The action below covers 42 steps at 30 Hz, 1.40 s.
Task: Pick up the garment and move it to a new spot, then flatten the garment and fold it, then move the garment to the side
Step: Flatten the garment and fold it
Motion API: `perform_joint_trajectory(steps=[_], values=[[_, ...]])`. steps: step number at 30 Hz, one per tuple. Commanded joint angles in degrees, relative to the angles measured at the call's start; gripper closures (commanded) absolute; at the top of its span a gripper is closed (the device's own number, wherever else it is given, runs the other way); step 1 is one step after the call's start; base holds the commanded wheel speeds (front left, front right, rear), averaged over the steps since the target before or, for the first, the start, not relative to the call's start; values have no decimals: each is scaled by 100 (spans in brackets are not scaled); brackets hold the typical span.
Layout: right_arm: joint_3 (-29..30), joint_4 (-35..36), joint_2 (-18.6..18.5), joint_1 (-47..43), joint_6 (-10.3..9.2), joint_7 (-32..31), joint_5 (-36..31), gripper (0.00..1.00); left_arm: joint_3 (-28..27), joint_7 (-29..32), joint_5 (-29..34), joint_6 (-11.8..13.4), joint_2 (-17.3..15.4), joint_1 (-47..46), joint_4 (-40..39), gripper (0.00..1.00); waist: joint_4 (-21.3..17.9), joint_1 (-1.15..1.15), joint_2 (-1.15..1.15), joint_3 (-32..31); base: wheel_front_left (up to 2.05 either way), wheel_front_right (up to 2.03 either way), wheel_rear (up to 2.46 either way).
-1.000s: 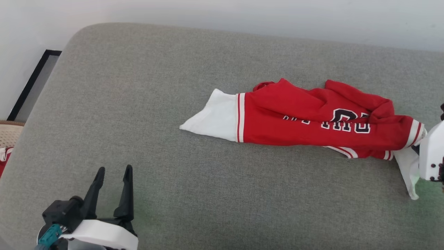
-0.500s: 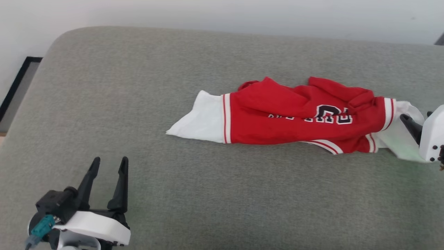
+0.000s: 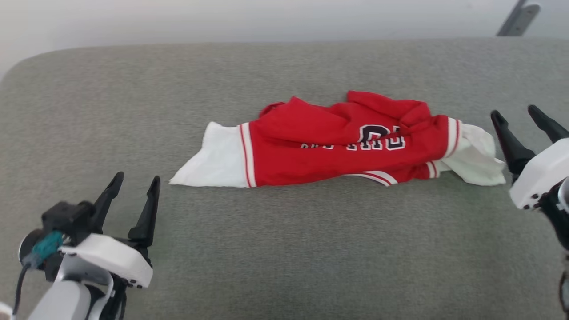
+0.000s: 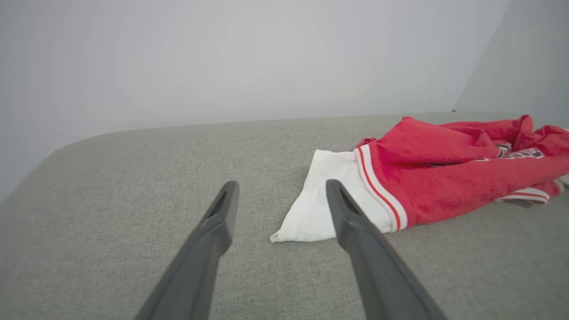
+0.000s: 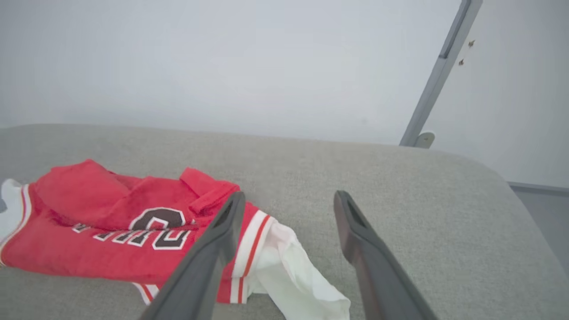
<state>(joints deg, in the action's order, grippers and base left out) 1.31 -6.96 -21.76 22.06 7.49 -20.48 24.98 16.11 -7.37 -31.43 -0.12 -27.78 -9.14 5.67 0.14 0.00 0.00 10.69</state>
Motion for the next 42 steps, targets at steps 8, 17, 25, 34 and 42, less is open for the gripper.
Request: perform_joint_trajectory(steps=[8, 17, 25, 34, 42], values=[[325, 823, 799, -695, 1, 513, -476, 0, 278, 762, -139, -413, -224, -754, 735, 0, -399, 0, 0, 121, 0, 0, 0], [268, 1376, 1166, -1151, 1, 442, -586, 0, 618, 1741, -465, -662, -394, -1547, 1621, 0, -665, 0, 0, 252, 0, 0, 0], [87, 1675, 1307, -1333, 1, 403, -530, 0, 1056, 3126, -966, -734, -458, -2369, 2434, 0, -843, 0, 0, 412, 0, 0, 0], [-47, 1733, 1372, -1244, 1, 313, -478, 0, 1358, 4631, -1326, -678, -293, -3185, 3649, 0, -943, 0, 0, 649, 0, 0, 0], [-102, 1685, 1370, -1081, 1, 327, -461, 0, 1545, 5313, -1435, -667, -61, -3486, 4445, 100, -978, 0, 0, 794, 0, 0, 0]])
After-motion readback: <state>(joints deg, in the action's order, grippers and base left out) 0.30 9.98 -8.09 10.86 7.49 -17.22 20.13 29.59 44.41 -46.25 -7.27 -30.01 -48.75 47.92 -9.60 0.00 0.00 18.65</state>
